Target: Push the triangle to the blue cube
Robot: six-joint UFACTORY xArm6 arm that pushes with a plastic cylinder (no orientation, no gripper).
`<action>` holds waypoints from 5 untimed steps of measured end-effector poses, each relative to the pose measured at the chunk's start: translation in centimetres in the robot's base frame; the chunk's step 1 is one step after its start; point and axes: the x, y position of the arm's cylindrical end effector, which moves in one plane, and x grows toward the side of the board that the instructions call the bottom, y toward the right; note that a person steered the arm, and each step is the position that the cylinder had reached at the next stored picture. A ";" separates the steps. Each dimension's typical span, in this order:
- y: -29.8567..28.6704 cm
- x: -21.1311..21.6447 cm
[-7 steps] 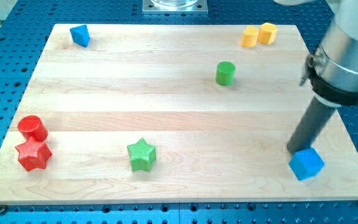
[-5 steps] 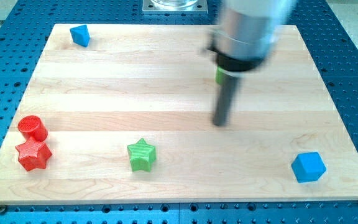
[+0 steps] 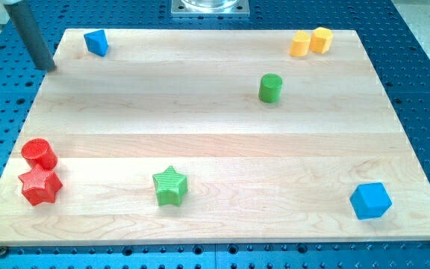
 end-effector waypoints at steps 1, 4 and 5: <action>0.9 -3.0; 2.9 -1.5; 1.4 -5.7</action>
